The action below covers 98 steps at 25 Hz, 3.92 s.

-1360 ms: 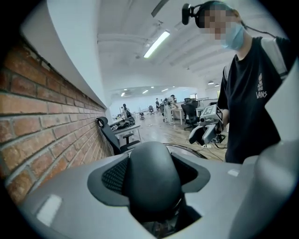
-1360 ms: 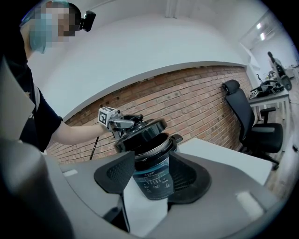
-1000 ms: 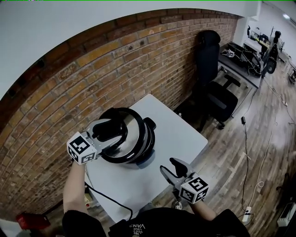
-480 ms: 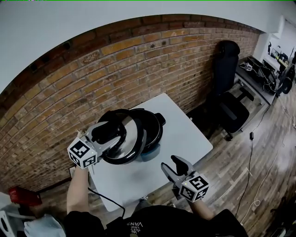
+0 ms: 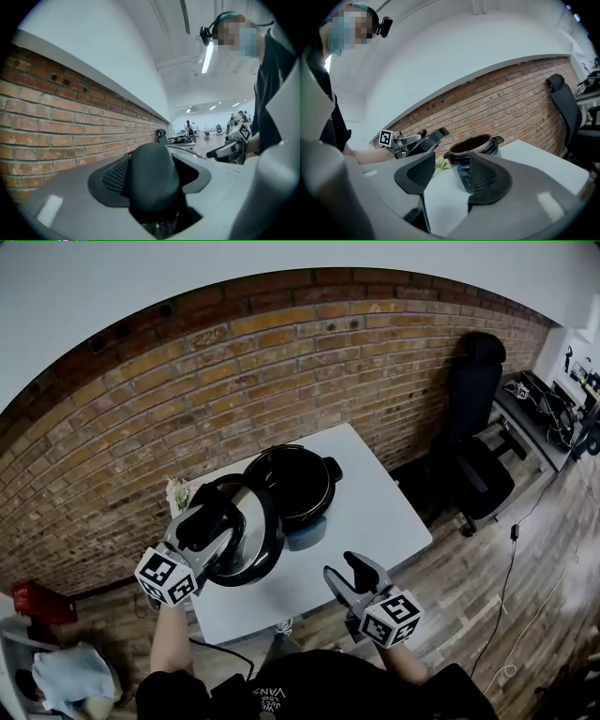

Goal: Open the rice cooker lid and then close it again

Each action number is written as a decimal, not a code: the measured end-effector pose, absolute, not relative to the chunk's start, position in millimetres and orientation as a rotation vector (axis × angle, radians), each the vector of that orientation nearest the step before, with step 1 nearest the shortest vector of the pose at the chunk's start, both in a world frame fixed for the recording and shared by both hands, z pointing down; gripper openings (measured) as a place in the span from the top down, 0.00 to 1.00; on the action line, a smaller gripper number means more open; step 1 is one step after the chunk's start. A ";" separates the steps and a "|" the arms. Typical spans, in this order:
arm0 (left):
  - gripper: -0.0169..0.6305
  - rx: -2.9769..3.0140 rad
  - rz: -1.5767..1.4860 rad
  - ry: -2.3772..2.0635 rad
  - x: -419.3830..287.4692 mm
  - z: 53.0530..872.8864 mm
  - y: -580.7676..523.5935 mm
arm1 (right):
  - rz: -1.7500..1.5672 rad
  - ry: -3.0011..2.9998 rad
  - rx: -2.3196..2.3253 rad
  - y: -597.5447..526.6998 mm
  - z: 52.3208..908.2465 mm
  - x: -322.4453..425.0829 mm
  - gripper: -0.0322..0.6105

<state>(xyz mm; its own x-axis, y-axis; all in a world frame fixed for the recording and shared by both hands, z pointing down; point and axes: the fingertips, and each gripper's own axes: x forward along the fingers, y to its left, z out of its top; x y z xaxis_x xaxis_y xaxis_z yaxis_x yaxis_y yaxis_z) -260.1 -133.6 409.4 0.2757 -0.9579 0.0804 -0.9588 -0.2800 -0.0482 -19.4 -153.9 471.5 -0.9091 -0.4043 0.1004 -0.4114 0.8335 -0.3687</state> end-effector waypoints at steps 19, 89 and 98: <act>0.54 1.990 -0.079 -2.220 -256.3 474.9 -5.0 | 0.606 -2.995 0.519 -107.9 482.8 8.7 0.61; 0.54 2.883 0.791 -0.961 -187.0 466.7 -331.1 | 0.735 -2.779 1.336 -187.7 498.2 35.1 0.61; 0.54 2.926 0.798 -0.853 -184.3 466.4 -331.5 | 0.729 -2.768 1.301 -186.6 500.4 28.2 0.61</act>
<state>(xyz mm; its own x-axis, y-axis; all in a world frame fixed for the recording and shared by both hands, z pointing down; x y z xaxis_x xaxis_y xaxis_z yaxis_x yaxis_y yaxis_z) -184.3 -331.5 466.4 0.7250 -0.5054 0.4679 -0.5006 -0.8533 -0.1459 28.2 -186.6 500.4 -0.6574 -0.7293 0.1896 -0.7281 0.5499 -0.4092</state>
